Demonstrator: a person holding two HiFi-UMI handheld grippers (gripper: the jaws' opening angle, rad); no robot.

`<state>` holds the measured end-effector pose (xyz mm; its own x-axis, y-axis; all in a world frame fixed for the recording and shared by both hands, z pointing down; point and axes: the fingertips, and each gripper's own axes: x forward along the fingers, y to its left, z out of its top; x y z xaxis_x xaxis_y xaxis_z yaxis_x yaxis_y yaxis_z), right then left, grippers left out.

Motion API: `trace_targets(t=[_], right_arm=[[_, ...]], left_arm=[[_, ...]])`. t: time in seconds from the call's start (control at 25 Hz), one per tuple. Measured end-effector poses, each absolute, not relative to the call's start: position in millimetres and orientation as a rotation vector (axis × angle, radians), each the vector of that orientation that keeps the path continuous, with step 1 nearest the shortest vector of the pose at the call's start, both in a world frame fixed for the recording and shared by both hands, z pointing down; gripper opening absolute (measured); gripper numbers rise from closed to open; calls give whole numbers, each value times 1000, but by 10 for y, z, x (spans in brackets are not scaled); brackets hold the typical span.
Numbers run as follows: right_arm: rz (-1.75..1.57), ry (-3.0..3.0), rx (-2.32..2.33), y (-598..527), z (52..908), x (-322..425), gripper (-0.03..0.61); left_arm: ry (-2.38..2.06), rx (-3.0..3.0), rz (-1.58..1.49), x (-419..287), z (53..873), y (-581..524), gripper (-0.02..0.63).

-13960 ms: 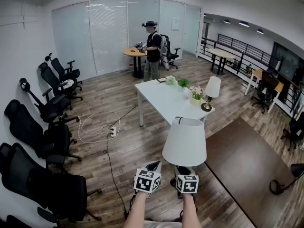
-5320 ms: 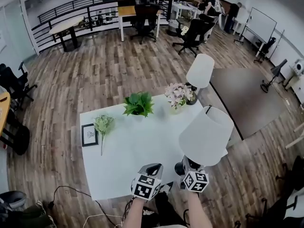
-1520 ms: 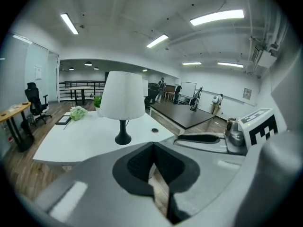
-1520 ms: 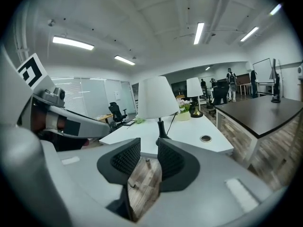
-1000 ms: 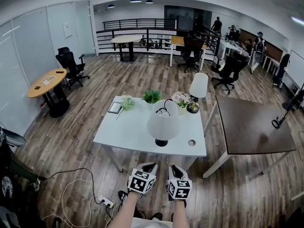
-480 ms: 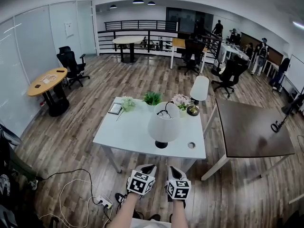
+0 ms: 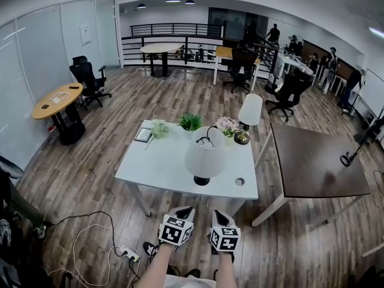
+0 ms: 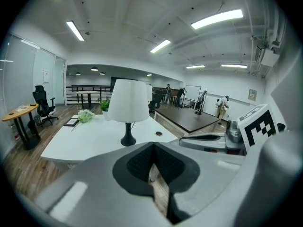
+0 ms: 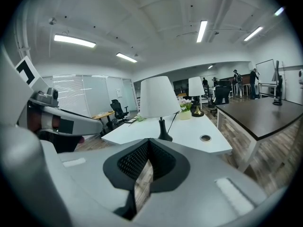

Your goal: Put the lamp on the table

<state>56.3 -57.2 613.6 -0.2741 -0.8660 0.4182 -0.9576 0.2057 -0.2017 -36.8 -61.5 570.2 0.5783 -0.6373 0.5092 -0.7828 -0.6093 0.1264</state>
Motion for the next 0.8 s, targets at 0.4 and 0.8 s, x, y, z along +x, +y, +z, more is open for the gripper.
trace_targets(t=[0.4, 0.8], right_arm=[[612, -2263, 1717, -595, 6106, 525, 25], [621, -2259, 1727, -607, 6119, 595, 25]], left_arm=[[-1174, 2463, 594, -422, 5686, -635, 0], [-1161, 2461, 605, -375, 5739, -638, 0]])
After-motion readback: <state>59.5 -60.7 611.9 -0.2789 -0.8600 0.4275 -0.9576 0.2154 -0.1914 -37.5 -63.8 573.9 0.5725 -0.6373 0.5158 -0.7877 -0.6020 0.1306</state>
